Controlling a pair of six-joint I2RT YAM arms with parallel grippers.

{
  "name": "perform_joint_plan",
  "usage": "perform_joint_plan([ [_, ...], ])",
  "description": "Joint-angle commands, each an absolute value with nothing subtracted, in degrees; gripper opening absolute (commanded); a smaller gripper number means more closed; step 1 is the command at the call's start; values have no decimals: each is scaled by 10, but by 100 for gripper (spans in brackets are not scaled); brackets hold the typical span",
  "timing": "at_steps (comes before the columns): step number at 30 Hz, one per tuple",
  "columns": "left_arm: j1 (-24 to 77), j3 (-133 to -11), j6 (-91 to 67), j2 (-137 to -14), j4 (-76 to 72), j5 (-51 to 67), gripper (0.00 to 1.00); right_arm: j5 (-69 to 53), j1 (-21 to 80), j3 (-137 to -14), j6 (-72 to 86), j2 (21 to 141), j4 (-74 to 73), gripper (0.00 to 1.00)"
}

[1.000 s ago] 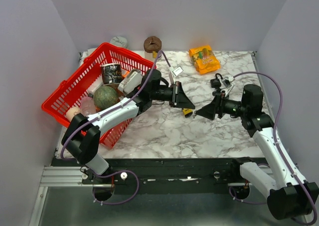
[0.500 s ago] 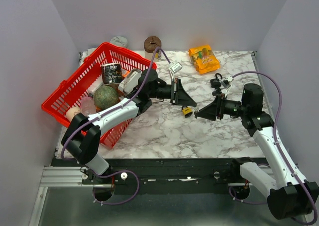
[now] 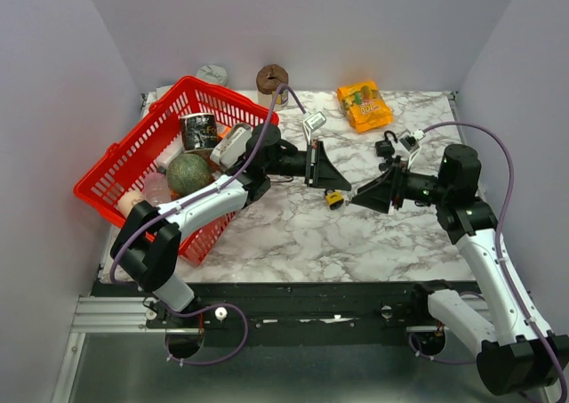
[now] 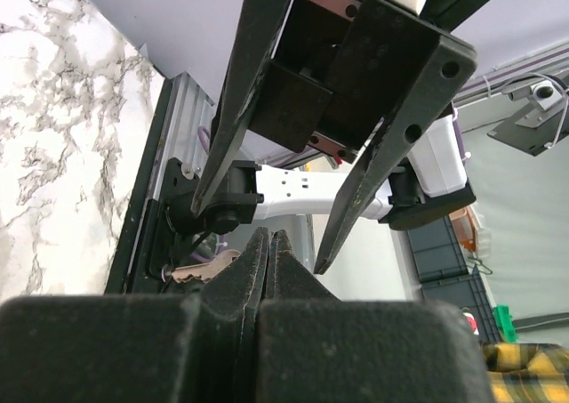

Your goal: Unlock with the key

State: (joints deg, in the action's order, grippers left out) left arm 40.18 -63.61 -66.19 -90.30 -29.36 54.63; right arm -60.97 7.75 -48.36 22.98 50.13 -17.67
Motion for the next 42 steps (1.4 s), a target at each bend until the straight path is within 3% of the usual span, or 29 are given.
perform_joint_plan([
  [1, 402, -642, -658, -910, -316, 560, 0, -624, 74, -510, 236, 512, -181, 72],
  [8, 403, -647, -657, -913, -315, 561, 0, -644, 74, -519, 234, 532, -181, 53],
  [19, 408, -659, -653, -922, -308, 564, 0, -672, 75, -514, 238, 548, -173, 36],
  [26, 410, -667, -650, -929, -301, 566, 0, -679, 75, -513, 241, 555, -168, 32],
  [34, 413, -676, -646, -932, -293, 569, 0, -678, 75, -511, 241, 564, -166, 7],
  [37, 412, -678, -640, -931, -287, 567, 0, -670, 76, -508, 242, 565, -167, 1],
  [40, 413, -681, -634, -930, -274, 565, 0, -655, 76, -507, 243, 564, -169, 1],
  [41, 413, -682, -628, -929, -267, 563, 7, -648, 76, -506, 244, 564, -170, 1],
  [42, 414, -684, -622, -929, -258, 560, 29, -643, 75, -506, 244, 563, -170, 1],
])
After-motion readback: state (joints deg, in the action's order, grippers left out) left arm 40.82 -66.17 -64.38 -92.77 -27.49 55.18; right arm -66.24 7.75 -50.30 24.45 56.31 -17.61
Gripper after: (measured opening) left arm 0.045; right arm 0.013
